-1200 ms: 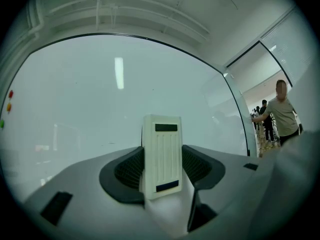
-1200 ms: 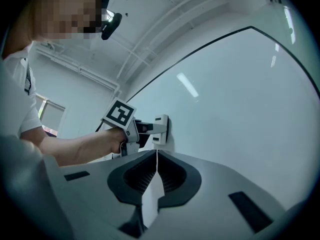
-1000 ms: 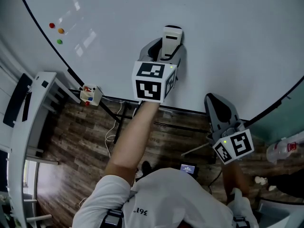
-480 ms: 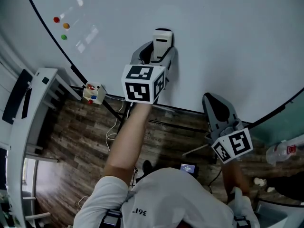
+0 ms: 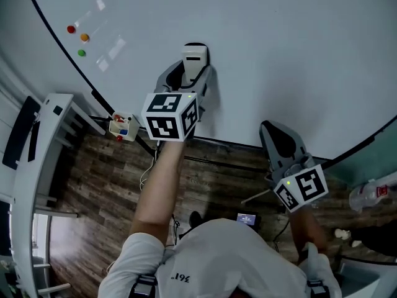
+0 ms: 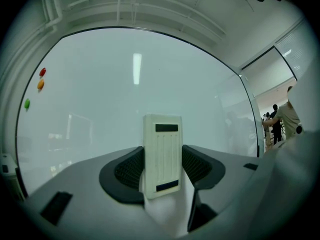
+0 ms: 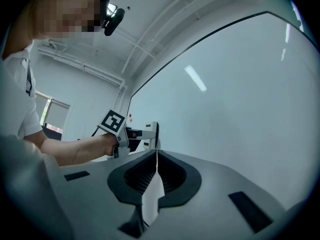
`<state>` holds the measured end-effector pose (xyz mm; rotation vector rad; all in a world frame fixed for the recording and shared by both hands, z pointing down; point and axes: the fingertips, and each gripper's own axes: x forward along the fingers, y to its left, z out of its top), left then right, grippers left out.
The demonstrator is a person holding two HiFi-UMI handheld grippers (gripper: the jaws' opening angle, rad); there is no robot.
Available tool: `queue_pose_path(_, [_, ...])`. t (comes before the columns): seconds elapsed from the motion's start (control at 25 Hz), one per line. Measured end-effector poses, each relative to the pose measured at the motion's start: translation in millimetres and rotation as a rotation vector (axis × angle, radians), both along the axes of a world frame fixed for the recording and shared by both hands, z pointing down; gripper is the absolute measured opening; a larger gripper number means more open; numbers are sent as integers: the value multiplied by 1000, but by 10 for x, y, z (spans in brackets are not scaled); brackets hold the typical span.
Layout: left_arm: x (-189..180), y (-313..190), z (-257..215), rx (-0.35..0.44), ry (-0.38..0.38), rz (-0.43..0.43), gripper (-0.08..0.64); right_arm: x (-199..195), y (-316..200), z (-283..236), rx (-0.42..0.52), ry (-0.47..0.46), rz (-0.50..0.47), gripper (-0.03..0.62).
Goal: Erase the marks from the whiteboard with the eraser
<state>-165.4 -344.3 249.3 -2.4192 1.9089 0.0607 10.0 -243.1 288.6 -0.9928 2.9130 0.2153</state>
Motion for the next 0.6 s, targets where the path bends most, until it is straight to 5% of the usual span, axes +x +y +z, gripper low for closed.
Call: queue_pose_path(0.6, [-923,268,145,-3,96,-163,244,197,-29,129,-26,2,12,26])
